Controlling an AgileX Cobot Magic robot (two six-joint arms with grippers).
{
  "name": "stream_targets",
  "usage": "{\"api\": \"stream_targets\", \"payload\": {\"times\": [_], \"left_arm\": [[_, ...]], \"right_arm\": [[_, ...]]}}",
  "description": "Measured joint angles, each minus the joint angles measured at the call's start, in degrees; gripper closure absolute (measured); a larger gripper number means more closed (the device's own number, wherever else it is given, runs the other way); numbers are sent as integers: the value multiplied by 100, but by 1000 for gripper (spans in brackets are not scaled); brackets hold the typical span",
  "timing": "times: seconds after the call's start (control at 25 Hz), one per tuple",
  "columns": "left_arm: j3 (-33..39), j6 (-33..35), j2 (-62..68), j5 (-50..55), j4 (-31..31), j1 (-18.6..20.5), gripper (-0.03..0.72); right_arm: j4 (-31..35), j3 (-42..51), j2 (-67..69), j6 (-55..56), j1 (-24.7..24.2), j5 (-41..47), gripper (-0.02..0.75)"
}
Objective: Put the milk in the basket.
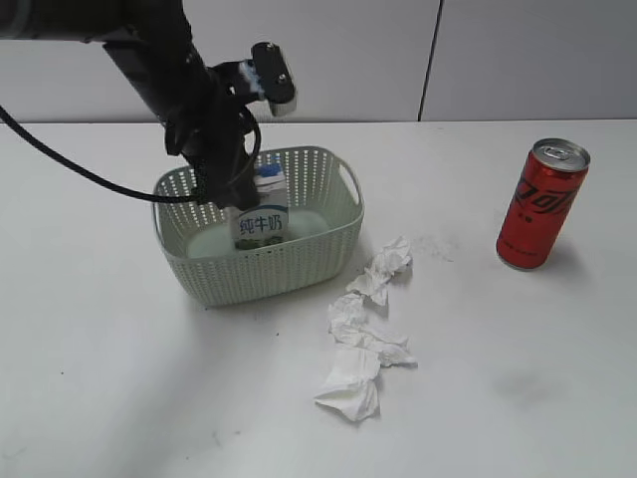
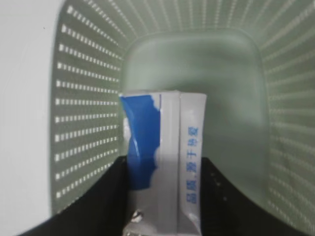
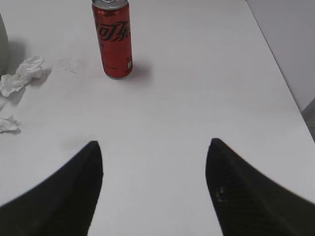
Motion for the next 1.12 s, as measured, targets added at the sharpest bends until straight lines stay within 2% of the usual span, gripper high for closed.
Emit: {"api": "stream_targets", "payload": {"times": [0.12,0.16,0.2,0.28,0.36,0.4,0.6,0.8,0.96,1.12], "left_arm": [[-6,-3,42,11,-114,0,384],[-6,-3,42,21,-142,0,363],[-6,-3,42,17,-156,0,309],[-16,-38,-14,12,-198,0,149],[-24,-145,-108,12,-255,0,54],[-31,-200,-186,12,-277,0,33],[-170,-739,-712,30,-169,0,26],[-235,-2074,-1361,122,326,82,51],[-235,-2974,-1655,842,613,388,71],[-235,-3551,-1703,1805,656,922,85]], "right_arm": [[0,0,0,0,0,0,225],[0,0,0,0,0,0,225],[0,0,0,0,0,0,225],[0,0,0,0,0,0,225],[0,0,0,0,0,0,225],[0,0,0,0,0,0,225],[0,0,0,0,0,0,225],[0,0,0,0,0,0,225],[0,0,0,0,0,0,225],[0,0,0,0,0,0,225]]}}
